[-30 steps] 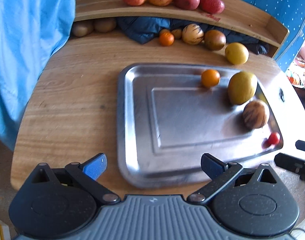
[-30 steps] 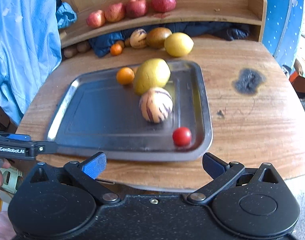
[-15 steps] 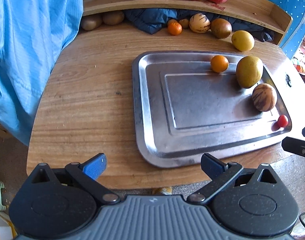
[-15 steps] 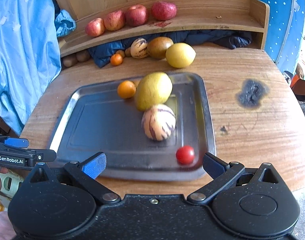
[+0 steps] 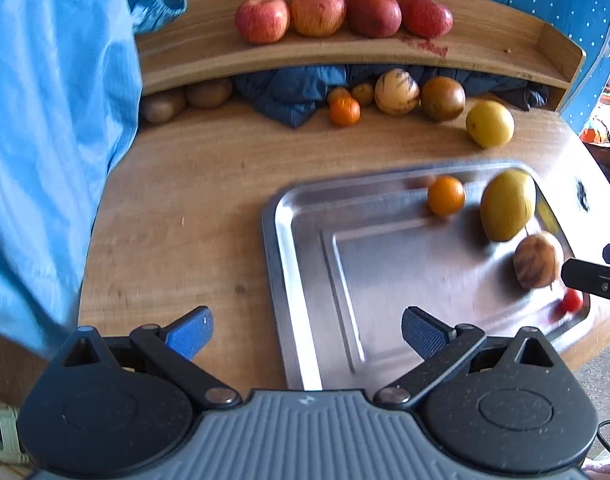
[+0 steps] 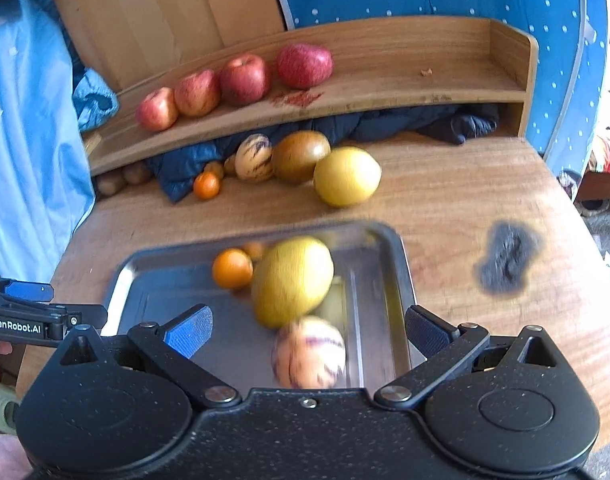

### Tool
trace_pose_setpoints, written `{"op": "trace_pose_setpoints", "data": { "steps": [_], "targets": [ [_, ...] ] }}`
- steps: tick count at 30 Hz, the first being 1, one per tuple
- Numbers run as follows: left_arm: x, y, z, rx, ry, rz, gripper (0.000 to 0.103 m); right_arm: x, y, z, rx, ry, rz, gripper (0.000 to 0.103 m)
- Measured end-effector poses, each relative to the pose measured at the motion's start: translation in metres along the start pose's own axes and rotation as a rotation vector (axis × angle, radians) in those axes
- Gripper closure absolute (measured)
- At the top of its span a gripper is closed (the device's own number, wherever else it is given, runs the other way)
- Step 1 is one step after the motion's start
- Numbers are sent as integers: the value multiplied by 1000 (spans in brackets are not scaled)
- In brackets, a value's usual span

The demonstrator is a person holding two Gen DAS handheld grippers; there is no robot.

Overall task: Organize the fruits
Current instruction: 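Grasp a tangerine with the left tool while the right tool grasps a lemon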

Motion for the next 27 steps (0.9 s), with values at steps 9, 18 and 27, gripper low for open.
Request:
{"op": "trace_pose_setpoints", "data": {
  "steps": [9,18,27],
  "targets": [
    [23,57,-3,5,-58,28,1,24,25,-30,-126,-70,90,1],
    [55,106,-2,15,-136,61,1,62,52,-50,-247,-179,88,1],
    [94,141,3,88,-186,92,1,102,80,-16,-128,-253,15,5]
  ]
}}
Point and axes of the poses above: each gripper's, at about its wrist camera, not at the fingertips, and x roughly the way its jaws point, z to its right, y to its top, the point moved 2 cm from there along x, roughly the way its jaws point, and after that the axes turned 1 degree about x, right-handed, at the moved point
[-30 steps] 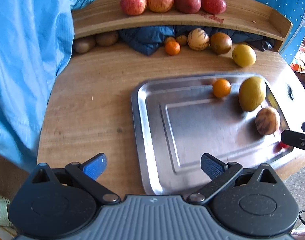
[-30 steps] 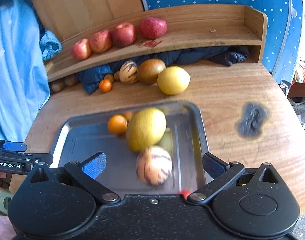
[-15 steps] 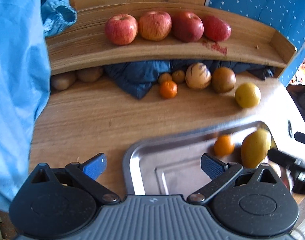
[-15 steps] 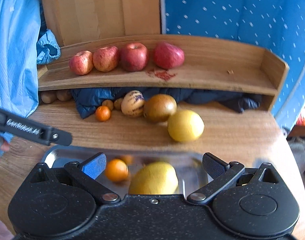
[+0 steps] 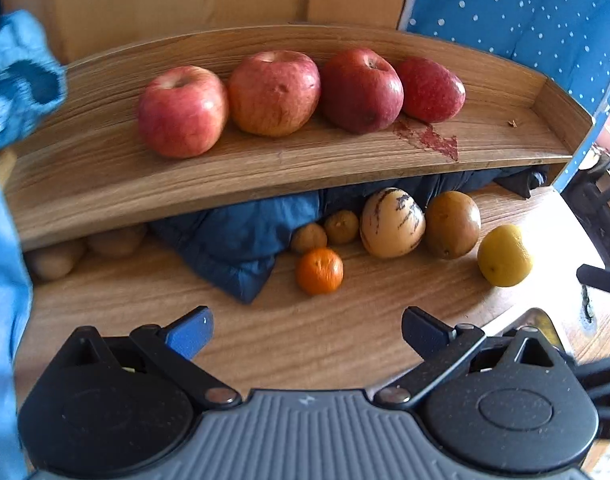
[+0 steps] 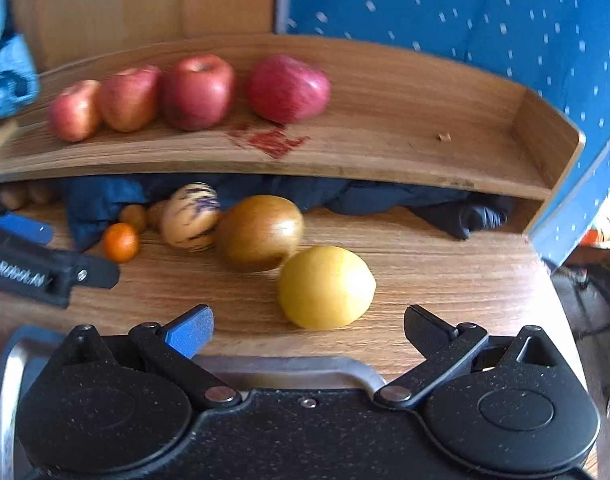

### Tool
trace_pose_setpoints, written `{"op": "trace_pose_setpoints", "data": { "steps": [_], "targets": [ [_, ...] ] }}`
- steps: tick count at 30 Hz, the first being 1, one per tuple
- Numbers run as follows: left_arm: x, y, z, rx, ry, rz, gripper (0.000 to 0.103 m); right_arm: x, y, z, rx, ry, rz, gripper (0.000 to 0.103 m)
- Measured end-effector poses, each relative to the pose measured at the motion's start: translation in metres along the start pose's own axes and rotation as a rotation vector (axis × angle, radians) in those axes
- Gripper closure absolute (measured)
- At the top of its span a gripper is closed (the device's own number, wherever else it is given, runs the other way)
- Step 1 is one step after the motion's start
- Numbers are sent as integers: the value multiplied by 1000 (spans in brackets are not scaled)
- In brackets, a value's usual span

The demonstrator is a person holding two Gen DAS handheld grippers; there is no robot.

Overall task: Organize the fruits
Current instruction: 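Grasp a tangerine with the left tool while the right tool grasps a lemon, then carry tangerine and lemon to the tray, opening the right tool to release lemon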

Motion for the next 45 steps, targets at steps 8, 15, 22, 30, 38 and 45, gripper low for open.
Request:
{"op": "trace_pose_setpoints", "data": {
  "steps": [8,15,22,30,38,45],
  "targets": [
    [26,9,3,54,-41,-12,2,30,11,10,71,17,-51,13],
    [38,14,3,93,-76,-9,16,40,8,14,128,23,-64,29],
    [45,17,3,77,-107,-16,37,43,9,15,151,26,-58,35],
    [51,19,4,80,-88,-14,54,45,10,16,170,36,-52,38],
    [47,15,2,69,-96,-17,68,37,3,0,159,103,-58,39],
    [38,7,13,86,-117,-19,68,28,-3,-13,155,169,-31,39]
  ]
}}
Point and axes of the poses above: each gripper's, at about its wrist camera, not at the fingertips, and x roughly the way its jaws point, z to its right, y to its top, the point moved 2 cm from there along x, roughly the way its jaws point, and after that the axes turned 1 degree about x, right-handed, at the moved point
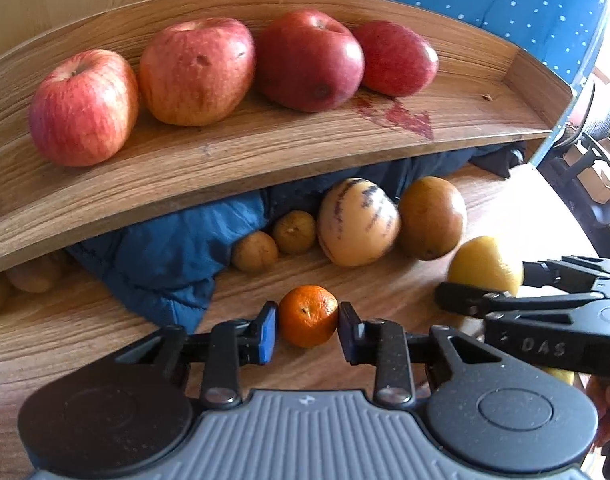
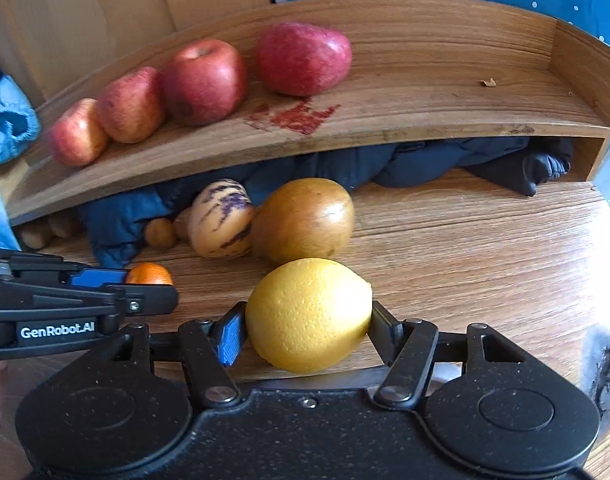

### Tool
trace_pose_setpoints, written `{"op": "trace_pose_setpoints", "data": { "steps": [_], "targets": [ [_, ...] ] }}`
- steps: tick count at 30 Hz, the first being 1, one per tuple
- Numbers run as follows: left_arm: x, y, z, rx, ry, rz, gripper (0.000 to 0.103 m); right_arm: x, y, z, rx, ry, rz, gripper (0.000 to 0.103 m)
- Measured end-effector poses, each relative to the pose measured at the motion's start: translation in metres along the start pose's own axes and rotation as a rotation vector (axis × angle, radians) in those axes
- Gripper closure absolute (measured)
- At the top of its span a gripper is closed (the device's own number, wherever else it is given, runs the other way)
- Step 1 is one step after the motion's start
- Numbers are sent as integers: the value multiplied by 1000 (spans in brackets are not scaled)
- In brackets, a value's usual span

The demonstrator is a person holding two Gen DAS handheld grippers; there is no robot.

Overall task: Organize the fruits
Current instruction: 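Carry tangerine and lemon to the tray, opening the right tool to release lemon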

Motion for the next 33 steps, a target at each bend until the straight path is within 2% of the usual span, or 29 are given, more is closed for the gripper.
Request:
{"op": "trace_pose_setpoints", "data": {
  "steps": [9,16,25,33],
  "targets": [
    [-20,-4,10,3,15,30,68,-37,-6,-7,-28,63,71,39],
    [-46,-16,20,-16,33,66,68,-71,-24,-9,-69,100,103,39],
    [-75,-49,43,-65,46,79,68,-118,-67,-6,-109,122,114,39],
    [-88,-92,67,-102,54,54,68,-142,-119,-6,-146,145,59,39]
  ]
}}
Point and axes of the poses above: each gripper's, at about its wrist camera, not at the fingertips, and x roughly the way its jaws point, z to its right, y to its top, the point moved 2 cm from there along x, roughly the way its jaws point, and after that the axes turned 1 degree about x, right-handed, at the moved point
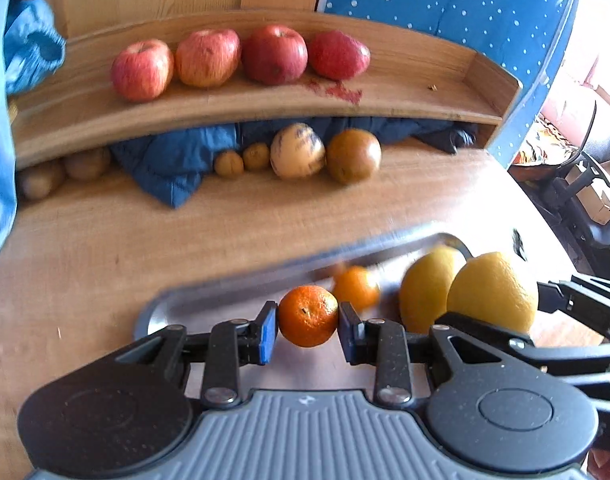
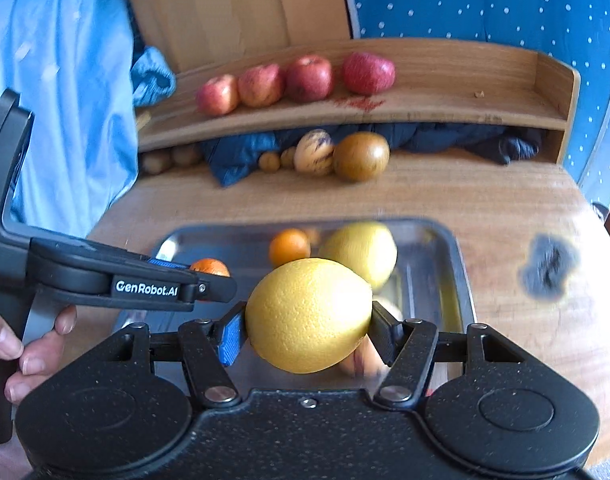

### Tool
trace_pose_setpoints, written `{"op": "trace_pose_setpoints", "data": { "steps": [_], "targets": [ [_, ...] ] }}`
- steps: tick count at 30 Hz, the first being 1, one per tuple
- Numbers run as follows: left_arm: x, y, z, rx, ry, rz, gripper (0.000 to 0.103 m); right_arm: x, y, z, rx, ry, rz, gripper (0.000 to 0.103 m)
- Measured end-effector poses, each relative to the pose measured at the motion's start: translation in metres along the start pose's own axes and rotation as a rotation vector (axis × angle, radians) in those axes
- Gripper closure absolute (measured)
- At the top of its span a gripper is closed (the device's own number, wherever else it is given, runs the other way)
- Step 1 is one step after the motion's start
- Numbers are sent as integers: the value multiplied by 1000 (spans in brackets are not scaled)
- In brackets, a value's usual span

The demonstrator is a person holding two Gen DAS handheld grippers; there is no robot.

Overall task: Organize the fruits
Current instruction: 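Carry tangerine and lemon to the tray, opening the right tool to release lemon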

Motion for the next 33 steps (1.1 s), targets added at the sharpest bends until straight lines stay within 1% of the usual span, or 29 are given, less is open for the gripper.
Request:
{"op": "trace_pose_setpoints", "data": {
  "steps": [4,9,14,18,22,28,29,30,31,33],
  "targets": [
    [-4,-25,9,-21,-1,-21,68,-6,-17,-4,-17,14,-26,39],
    [-8,-47,17,-37,2,-36,68,-5,-25,-10,-50,22,-55,39],
    [-11,-57,18,-44,22,-46,68,3,-26,-13,-73,21,-88,39],
    [-10,-62,15,-50,55,-74,68,8,-28,-14,-86,12,-107,39],
    [-11,-67,12,-66,65,-81,68,14,-31,-13,-89,0,-136,38],
    [-11,-71,13,-56,79,-96,68,13,-32,-12,-86,-3,-136,38],
    [-11,-72,14,-55,82,-99,68,12,-32,-12,-86,-5,-136,35],
    [-11,-73,13,-55,84,-103,68,11,-32,-12,-86,-6,-135,30],
    [-10,-74,13,-57,87,-108,68,9,-33,-11,-85,-4,-132,27],
    [-11,-75,12,-59,92,-110,67,5,-35,-11,-78,-6,-125,25]
  ]
}}
Point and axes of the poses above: each gripper's, at about its wrist camera, not at the fingertips, and x roughly the way its jaws point, z to its right, y to its top, the point moved 2 cm from there along x, roughly the way its jaws point, and after that the axes turned 1 degree about x, right-handed, at the moved point
